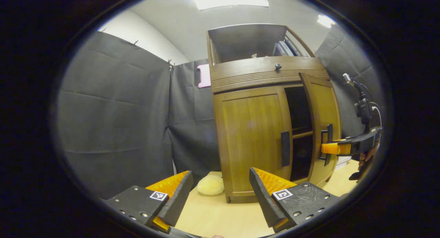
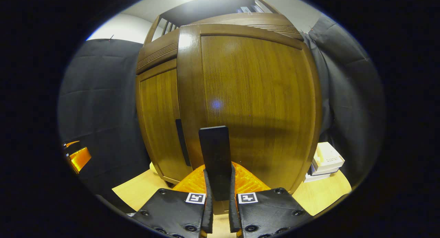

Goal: Open the right door of the double-door shoe cabinet with the right hand, and open the left door with the left hand.

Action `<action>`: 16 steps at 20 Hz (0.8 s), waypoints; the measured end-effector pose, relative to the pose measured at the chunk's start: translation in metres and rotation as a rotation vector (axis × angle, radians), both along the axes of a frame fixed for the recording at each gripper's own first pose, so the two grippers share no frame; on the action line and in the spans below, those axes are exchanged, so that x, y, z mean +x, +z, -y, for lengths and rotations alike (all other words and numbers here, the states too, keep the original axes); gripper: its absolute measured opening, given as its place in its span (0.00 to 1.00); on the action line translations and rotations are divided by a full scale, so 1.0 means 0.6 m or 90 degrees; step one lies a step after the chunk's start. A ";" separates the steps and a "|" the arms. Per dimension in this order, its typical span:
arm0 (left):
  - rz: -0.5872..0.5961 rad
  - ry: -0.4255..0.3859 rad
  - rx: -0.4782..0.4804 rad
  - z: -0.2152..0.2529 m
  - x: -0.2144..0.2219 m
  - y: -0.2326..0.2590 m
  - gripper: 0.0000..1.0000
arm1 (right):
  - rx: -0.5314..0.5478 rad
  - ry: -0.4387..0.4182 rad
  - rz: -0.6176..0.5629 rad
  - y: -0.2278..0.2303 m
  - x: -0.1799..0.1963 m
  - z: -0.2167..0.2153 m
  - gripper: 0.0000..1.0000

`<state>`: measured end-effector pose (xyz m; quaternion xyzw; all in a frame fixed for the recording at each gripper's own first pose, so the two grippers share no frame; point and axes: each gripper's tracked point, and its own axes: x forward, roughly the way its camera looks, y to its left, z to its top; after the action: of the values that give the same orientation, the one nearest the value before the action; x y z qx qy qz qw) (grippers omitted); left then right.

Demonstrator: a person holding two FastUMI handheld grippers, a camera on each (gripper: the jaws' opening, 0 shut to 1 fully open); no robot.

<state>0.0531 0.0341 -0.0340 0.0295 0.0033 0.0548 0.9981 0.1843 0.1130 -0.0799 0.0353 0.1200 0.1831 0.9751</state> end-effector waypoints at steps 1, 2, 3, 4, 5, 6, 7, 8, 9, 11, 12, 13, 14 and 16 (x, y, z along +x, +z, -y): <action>0.002 -0.003 0.000 0.005 -0.005 0.008 0.95 | 0.001 0.003 -0.002 -0.002 -0.014 0.009 0.17; 0.003 -0.007 0.000 0.009 -0.007 0.013 0.95 | 0.004 0.004 -0.002 -0.002 -0.025 0.020 0.24; 0.005 -0.012 0.000 0.015 -0.010 0.019 0.95 | 0.005 0.006 -0.005 -0.003 -0.035 0.027 0.20; 0.006 -0.018 0.000 0.017 -0.010 0.021 0.95 | 0.009 0.007 -0.007 -0.002 -0.042 0.034 0.20; 0.008 -0.024 0.000 0.022 -0.012 0.027 0.95 | 0.011 0.007 -0.008 0.000 -0.047 0.042 0.17; 0.007 -0.032 0.000 0.034 -0.011 0.029 0.95 | 0.013 0.008 -0.012 0.002 -0.052 0.050 0.20; 0.008 -0.040 0.000 0.050 -0.007 0.030 0.95 | 0.016 0.008 -0.013 0.002 -0.059 0.058 0.20; 0.011 -0.047 0.000 0.074 -0.002 0.025 0.95 | 0.016 0.007 -0.015 0.007 -0.068 0.070 0.20; 0.013 -0.055 0.001 0.092 -0.001 0.028 0.95 | 0.017 0.006 -0.016 0.006 -0.075 0.078 0.20; 0.016 -0.068 0.000 0.117 -0.011 0.025 0.95 | 0.019 0.002 -0.019 0.006 -0.092 0.099 0.20; 0.016 -0.075 -0.001 0.130 -0.015 0.026 0.95 | 0.020 0.000 -0.020 0.007 -0.098 0.110 0.20; 0.016 -0.081 -0.001 0.140 -0.016 0.025 0.95 | 0.023 -0.002 -0.022 0.008 -0.104 0.118 0.20; 0.017 -0.087 -0.001 0.149 -0.020 0.029 0.95 | 0.024 -0.005 -0.024 0.010 -0.110 0.127 0.20; 0.016 -0.098 0.000 0.164 -0.023 0.034 0.95 | 0.025 -0.012 -0.026 0.010 -0.118 0.148 0.20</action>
<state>0.0395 -0.0641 -0.0138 0.0292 -0.0119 -0.0220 0.9993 0.1135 0.0240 -0.0741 0.0589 0.1357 0.1756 0.9733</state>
